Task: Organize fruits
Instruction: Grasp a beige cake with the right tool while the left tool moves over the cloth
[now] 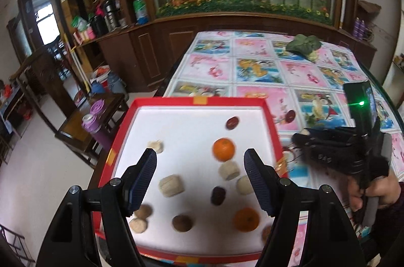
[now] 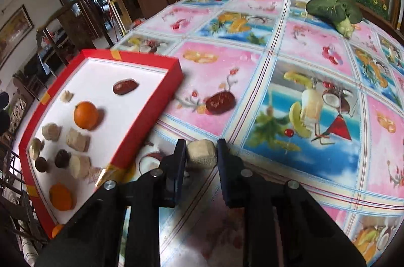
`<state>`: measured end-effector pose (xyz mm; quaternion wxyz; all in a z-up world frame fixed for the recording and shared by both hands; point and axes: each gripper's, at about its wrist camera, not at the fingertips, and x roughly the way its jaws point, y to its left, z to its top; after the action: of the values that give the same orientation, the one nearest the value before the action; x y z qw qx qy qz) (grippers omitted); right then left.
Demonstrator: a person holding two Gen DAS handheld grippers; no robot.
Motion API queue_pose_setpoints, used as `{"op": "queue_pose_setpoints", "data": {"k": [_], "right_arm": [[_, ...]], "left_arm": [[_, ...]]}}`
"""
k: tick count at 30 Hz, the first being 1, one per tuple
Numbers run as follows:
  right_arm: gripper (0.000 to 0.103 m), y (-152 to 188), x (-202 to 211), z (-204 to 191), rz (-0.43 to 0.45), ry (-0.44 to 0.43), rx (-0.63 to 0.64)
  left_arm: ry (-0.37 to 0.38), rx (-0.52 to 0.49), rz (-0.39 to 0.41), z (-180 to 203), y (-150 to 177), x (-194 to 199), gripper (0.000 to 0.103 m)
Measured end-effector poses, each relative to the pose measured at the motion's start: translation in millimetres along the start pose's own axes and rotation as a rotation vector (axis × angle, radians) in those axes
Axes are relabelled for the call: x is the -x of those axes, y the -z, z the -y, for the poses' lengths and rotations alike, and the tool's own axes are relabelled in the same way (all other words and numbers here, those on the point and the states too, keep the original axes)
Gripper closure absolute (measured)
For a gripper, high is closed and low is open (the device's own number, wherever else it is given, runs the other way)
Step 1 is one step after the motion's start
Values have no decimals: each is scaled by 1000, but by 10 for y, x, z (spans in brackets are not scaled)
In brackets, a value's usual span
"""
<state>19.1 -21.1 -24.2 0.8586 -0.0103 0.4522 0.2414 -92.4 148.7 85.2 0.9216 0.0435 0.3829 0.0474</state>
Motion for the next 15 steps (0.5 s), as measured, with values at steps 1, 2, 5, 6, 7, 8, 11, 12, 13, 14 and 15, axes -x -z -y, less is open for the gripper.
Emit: {"op": "queue_pose_setpoints", "data": {"k": [1,2,5,6,7,8,11,12,13,14,15], "right_arm": [[77,5,11,17,-1,-8,-1],[77,13,32,42,5,-12,-8],[77,23,149,211,32,-29,-60],[77,24,200,278,44,-23,-77],[77,28,259,361,56,-8,-92],[77,40,314,447,66,11,-106],[77,67,422,669,81,53,-153],[77,80,452,759,84,58,-178],[77,94,481,868,83,55,-213],[77,103,497,943,82,53,-236],[77,105,504,986,81,56,-249]], "left_arm": [[7,-12,3,60,-34,-1,31],[15,-23,7,108,-60,-9,31],[52,-86,13,366,-197,-101,31],[60,-108,9,456,-241,-160,31],[68,-125,6,532,-269,-214,31],[86,-153,0,646,-320,-313,31],[138,-203,-51,893,-384,-582,31],[176,-217,-79,995,-407,-736,31],[190,-221,-93,1051,-401,-809,31],[194,-233,-116,1126,-415,-950,31],[191,-241,-127,1167,-416,-1023,31]]}}
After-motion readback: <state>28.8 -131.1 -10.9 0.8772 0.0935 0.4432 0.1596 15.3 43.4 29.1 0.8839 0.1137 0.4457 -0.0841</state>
